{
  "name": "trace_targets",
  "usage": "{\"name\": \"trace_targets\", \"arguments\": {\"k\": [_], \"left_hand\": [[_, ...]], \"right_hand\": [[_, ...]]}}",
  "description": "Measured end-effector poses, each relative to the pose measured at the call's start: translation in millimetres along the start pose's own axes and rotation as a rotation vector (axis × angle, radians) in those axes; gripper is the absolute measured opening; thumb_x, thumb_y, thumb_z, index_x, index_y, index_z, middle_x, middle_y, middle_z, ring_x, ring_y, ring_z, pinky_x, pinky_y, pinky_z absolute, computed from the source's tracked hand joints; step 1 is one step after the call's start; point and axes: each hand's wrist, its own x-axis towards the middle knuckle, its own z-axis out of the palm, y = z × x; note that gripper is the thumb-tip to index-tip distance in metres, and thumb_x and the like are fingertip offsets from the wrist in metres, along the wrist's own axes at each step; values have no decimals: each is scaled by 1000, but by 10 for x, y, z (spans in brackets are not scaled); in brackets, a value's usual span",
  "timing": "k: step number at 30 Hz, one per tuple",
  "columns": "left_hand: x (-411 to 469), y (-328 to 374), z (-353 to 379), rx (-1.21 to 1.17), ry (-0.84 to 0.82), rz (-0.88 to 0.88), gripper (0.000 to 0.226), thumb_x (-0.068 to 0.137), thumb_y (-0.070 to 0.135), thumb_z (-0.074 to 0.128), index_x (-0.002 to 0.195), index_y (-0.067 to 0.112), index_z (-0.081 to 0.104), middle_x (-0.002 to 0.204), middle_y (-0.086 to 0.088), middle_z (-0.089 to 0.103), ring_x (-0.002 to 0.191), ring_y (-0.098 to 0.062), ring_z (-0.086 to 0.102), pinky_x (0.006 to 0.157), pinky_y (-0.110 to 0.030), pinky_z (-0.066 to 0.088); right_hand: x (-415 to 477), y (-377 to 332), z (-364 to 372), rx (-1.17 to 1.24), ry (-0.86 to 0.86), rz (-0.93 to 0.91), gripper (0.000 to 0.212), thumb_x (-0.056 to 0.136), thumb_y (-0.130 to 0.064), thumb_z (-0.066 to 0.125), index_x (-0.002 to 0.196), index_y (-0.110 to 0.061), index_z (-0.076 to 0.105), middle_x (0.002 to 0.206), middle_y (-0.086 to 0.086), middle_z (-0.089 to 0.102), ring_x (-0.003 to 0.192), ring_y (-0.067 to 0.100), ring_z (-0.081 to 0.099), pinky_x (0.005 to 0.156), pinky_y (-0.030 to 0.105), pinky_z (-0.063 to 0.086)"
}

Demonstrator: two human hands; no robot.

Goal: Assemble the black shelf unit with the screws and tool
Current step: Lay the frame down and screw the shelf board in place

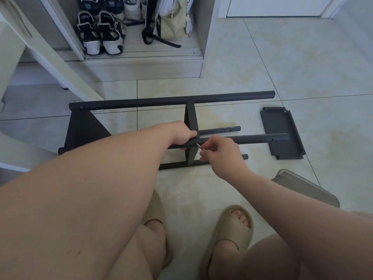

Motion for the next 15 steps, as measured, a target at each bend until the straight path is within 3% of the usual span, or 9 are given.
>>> {"name": "trace_targets", "arguments": {"k": [4,9,12,15], "left_hand": [[2,-3,-4,-17,-2,-1,43,106,36,40,112,6,70,103,-12,75,99,-27,61,98,-38,45],[9,3,6,-37,11,-18,44,105,39,41,115,7,69,108,-14,73,101,-27,61,100,-38,45],[9,6,10,-18,-7,-9,41,106,34,39,114,7,69,110,-14,73,106,-29,61,98,-36,45],[2,-10,5,-24,9,-21,43,105,38,42,112,7,72,106,-12,74,105,-28,63,99,-37,45]], "right_hand": [[21,1,23,-13,10,-24,19,95,-11,61,82,-25,62,79,-5,74,83,15,73,67,32,56],[27,31,101,-3,30,-12,18,96,-12,60,84,-26,60,83,-2,73,85,15,70,54,21,49],[53,13,151,42,61,-22,19,95,-13,61,82,-25,59,81,-3,73,75,4,67,45,12,42],[88,3,165,91,78,0,20,94,-10,62,80,-24,60,73,-7,73,77,7,71,56,21,47]]}}
